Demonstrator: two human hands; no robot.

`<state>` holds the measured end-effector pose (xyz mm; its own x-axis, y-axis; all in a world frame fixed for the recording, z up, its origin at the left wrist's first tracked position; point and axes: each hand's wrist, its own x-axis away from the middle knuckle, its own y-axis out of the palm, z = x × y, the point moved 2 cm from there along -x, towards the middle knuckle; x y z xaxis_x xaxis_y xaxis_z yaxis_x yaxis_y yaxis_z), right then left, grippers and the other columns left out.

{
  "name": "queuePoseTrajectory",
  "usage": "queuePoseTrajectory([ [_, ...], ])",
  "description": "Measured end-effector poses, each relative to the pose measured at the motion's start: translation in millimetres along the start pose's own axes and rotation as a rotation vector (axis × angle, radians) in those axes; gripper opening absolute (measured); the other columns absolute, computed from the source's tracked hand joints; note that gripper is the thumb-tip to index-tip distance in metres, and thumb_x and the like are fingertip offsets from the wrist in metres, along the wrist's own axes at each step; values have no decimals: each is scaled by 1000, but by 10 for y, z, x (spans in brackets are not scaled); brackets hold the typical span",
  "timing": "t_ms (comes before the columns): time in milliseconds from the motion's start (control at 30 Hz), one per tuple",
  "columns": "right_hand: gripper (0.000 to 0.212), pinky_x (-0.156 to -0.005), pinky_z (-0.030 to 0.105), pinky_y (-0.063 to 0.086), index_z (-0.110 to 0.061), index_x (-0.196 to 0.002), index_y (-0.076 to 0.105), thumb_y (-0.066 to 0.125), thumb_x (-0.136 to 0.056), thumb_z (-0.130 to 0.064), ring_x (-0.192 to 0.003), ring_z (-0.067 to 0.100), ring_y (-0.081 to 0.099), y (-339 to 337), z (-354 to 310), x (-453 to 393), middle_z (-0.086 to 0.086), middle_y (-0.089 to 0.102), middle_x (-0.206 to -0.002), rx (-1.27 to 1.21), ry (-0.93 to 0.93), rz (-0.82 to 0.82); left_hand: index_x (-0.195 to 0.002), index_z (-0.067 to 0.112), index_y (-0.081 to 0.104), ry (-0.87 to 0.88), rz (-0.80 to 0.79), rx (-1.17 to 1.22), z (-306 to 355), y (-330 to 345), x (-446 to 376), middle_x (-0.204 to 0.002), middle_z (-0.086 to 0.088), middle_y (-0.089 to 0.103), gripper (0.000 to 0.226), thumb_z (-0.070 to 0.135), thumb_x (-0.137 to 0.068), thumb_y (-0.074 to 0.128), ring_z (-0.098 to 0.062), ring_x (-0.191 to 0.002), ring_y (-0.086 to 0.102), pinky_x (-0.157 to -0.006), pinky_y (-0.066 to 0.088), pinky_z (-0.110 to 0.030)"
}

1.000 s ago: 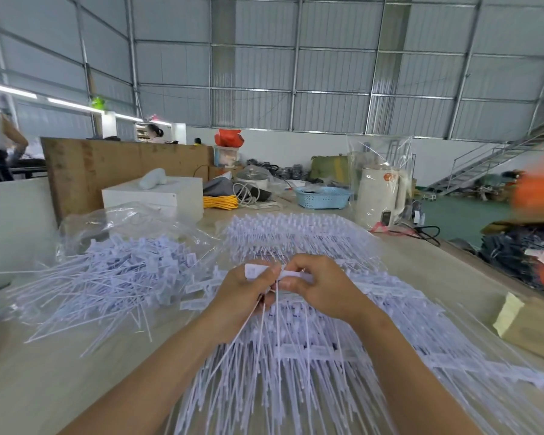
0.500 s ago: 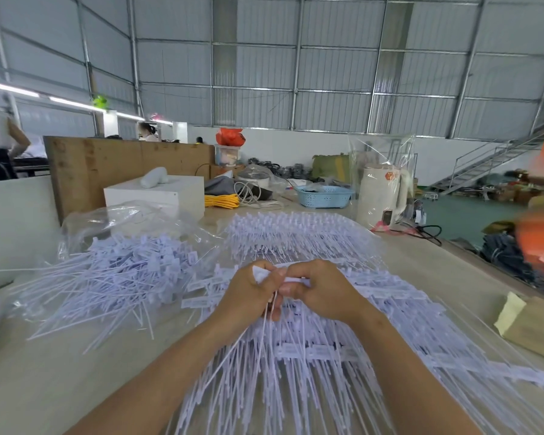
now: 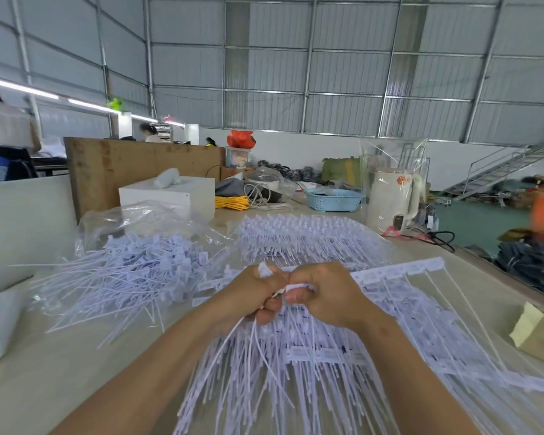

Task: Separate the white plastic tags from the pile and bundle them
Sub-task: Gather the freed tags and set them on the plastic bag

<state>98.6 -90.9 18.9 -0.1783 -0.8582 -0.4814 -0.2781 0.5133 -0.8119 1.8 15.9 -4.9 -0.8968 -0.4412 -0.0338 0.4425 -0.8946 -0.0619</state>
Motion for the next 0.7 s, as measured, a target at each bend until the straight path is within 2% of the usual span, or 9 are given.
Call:
queuePoseTrajectory([
  [67, 33, -66, 27, 41, -39, -65, 64, 71, -81, -11, -68, 12, 57, -25, 4, -14, -12, 62, -63, -119, 11, 2, -71, 14, 45, -26, -130, 168, 67, -40, 41, -42, 5, 33, 26, 18, -97, 48, -5, -32, 25, -36, 20, -13],
  [167, 42, -64, 30, 39, -31, -53, 51, 68, -84, -8, -61, 12, 50, -95, 126, 17, -11, 48, -55, -214, 68, 25, -74, 7, 58, 109, -610, 701, 370, -107, 209, -46, 2, 33, 26, 19, -95, 50, -6, -30, 23, -40, 24, -20],
  [200, 42, -63, 29, 38, -31, -53, 51, 67, -85, -8, -57, 10, 47, -124, 178, 31, -10, 46, -53, -257, 92, 72, -79, 2, 58, 193, -705, 867, 507, -159, 278, -50, 0, 34, 24, 17, -96, 50, -6, -33, 22, -44, 26, -23],
  [233, 39, -61, 27, 36, -27, -54, 54, 66, -85, -8, -55, 8, 45, -148, 227, 43, -7, 47, -53, -307, 116, 139, -82, 0, 57, 273, -684, 959, 625, -226, 311, -51, -1, 34, 21, 16, -95, 52, -7, -35, 22, -45, 28, -24],
  [333, 26, -59, 29, 34, -2, -63, 58, 65, -86, -11, -57, 19, 44, -165, 262, 18, 12, 48, -60, -287, 108, 274, -73, 10, 54, 343, -280, 988, 801, -529, 230, -45, 3, 39, 24, 27, -90, 53, -6, -31, 31, -39, 29, -18],
  [433, 26, -61, 37, 40, -6, -63, 56, 64, -87, -14, -60, 33, 49, -106, 212, -21, 17, 50, -62, -188, 57, 268, -62, 12, 43, 162, 56, 982, 713, -1045, 72, -40, 5, 35, 43, 33, -99, 37, -3, -28, 32, -35, 23, -12],
  [567, 28, -60, 35, 36, -7, -62, 54, 64, -87, -15, -60, 36, 49, -72, 210, -20, 19, 48, -62, -180, 71, 219, -71, 14, 33, -173, 305, 858, 293, -1698, 21, -36, 1, 29, 23, 10, -93, 26, -8, -25, 29, -34, 23, -14],
  [633, 27, -61, 37, 38, -10, -62, 56, 64, -87, -14, -61, 34, 51, -48, 198, -24, 18, 51, -62, -187, 86, 194, -75, 12, 32, -230, 410, 834, 143, -1956, -15, -37, -2, 28, 23, 6, -94, 20, -10, -24, 29, -31, 23, -15],
  [700, 27, -66, 41, 43, -18, -61, 57, 65, -87, -14, -65, 32, 55, -30, 169, -27, 14, 55, -64, -182, 99, 185, -78, 9, 33, -242, 500, 782, 105, -2165, -92, -50, -7, 34, 24, 6, -97, 18, -11, -23, 30, -27, 23, -14],
])
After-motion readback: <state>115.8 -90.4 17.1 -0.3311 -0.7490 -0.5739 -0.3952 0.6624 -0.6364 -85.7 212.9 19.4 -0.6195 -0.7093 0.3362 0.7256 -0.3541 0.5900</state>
